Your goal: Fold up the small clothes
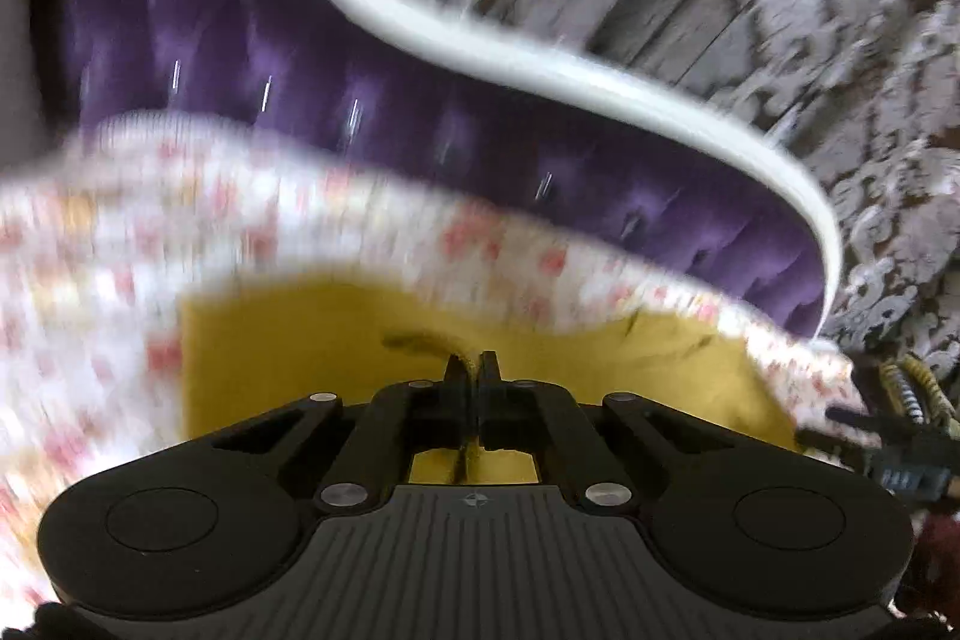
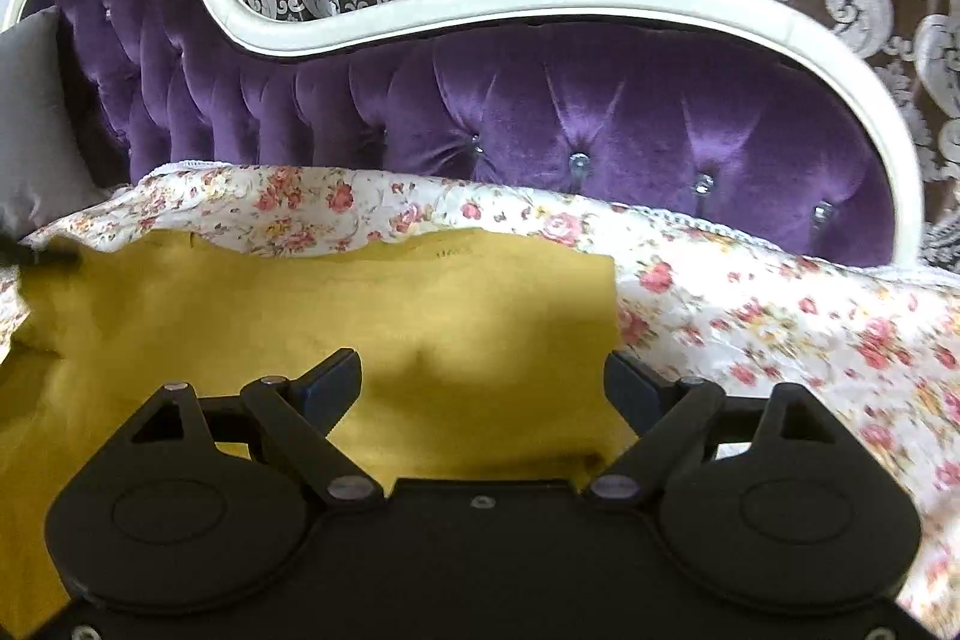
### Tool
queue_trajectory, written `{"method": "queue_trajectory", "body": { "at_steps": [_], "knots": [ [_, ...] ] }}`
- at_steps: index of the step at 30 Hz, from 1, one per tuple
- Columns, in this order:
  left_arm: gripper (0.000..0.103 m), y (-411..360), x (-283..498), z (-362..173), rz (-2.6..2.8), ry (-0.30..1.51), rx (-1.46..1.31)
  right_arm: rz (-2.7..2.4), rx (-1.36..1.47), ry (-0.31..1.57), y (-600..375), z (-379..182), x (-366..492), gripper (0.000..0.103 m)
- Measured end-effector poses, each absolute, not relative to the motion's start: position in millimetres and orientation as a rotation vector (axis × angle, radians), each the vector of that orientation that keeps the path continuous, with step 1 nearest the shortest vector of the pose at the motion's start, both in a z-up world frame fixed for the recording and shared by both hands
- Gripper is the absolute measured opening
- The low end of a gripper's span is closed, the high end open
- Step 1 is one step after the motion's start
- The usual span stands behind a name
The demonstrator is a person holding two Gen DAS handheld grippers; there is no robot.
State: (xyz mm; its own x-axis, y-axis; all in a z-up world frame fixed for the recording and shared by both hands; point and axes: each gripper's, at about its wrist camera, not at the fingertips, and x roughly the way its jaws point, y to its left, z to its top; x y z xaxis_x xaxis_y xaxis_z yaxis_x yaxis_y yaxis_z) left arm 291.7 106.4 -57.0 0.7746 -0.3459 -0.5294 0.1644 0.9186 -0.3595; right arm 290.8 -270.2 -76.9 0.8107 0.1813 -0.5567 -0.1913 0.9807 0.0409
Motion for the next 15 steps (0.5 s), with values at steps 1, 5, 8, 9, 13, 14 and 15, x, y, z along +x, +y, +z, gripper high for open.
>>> {"method": "queue_trajectory", "body": {
  "at_steps": [1, 5, 8, 9, 13, 14, 15],
  "knots": [
    [0.002, 111.5, 288.4, -51.1, -0.276, 0.613, -0.312, 0.199, -0.017, 0.596, -271.6, -76.9, 286.3, 0.089],
    [0.004, 130.9, 293.5, -73.0, -0.162, 0.71, -0.28, 0.191, -0.013, 0.635, -276.1, -85.8, 275.7, 0.09],
    [0.018, 135.2, 306.9, -103.1, -0.15, 0.839, -0.239, 0.175, 0.023, 0.654, -282.1, -92.8, 270.8, 0.09],
    [0.031, 136.0, 302.1, -102.9, -0.172, 0.805, -0.244, 0.175, 0.049, 0.654, -285.5, -92.5, 267.5, 0.09],
    [0.095, 135.6, 276.9, -83.2, -0.21, 0.759, -0.313, 0.174, 0.148, 0.634, -305.9, -85.9, 242.4, 0.091],
    [0.095, 134.7, 267.5, -76.3, -0.222, 0.745, -0.314, 0.177, 0.174, 0.63, -312.7, -83.8, 234.2, 0.092],
    [0.095, 133.5, 257.2, -70.3, -0.237, 0.734, -0.317, 0.178, 0.2, 0.626, -318.9, -82.2, 225.7, 0.092]
  ]
}}
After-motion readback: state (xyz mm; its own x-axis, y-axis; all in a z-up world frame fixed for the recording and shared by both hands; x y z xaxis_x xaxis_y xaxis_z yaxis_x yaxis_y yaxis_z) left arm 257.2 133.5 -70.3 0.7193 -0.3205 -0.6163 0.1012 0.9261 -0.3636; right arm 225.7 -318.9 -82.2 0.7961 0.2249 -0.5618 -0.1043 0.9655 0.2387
